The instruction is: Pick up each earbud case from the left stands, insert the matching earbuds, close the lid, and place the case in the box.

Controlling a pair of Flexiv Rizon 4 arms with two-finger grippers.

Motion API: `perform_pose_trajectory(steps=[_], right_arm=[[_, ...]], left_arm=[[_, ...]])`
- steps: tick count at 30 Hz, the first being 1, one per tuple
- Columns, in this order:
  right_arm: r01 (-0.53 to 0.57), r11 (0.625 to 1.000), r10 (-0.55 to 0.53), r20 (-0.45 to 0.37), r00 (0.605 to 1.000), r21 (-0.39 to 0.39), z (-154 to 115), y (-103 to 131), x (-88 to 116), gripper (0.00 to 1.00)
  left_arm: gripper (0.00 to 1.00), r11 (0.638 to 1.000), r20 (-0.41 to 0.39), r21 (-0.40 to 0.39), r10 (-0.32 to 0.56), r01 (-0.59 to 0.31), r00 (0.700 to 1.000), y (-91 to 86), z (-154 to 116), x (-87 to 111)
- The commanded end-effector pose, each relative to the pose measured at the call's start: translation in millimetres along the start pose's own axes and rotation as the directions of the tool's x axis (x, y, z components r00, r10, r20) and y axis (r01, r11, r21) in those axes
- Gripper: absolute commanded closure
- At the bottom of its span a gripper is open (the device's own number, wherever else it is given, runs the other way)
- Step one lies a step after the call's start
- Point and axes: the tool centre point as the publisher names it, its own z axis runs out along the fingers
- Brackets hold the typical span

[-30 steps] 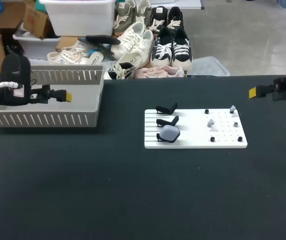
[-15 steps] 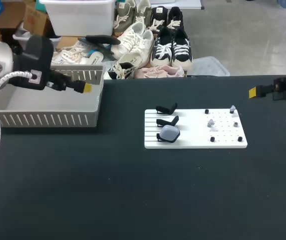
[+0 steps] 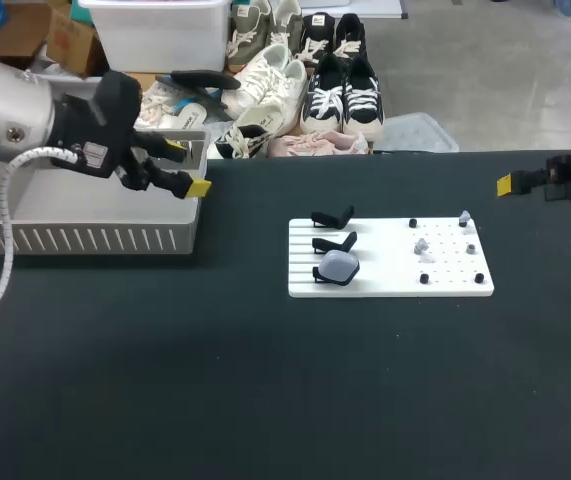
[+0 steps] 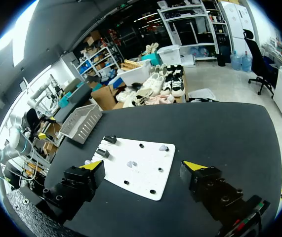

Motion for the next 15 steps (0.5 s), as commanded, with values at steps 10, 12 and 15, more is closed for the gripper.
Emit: perform_pose_trajectory(steps=[10, 12, 15], right_arm=[[0.001, 1.0, -0.001, -0.001, 1.0, -0.007, 0, -2, 0, 0.0], [0.001, 1.0, -0.001, -0.001, 1.0, -0.007, 0, -2, 0, 0.0], [0.001, 1.0, -0.001, -0.001, 1.0, -0.007, 0, -2, 0, 0.0]], left_arm=[[0.0, 0.959, 0.001, 0.235, 0.163, -0.159, 0.987, -14.9, 63, 2.0], [0.0, 0.953, 0.003, 0.23, 0.204, -0.199, 0.979, -19.4, 71, 4.3], [0.0, 0.942, 0.009, 0.245, 0.235, -0.23, 0.972, -26.7, 85, 7.2]])
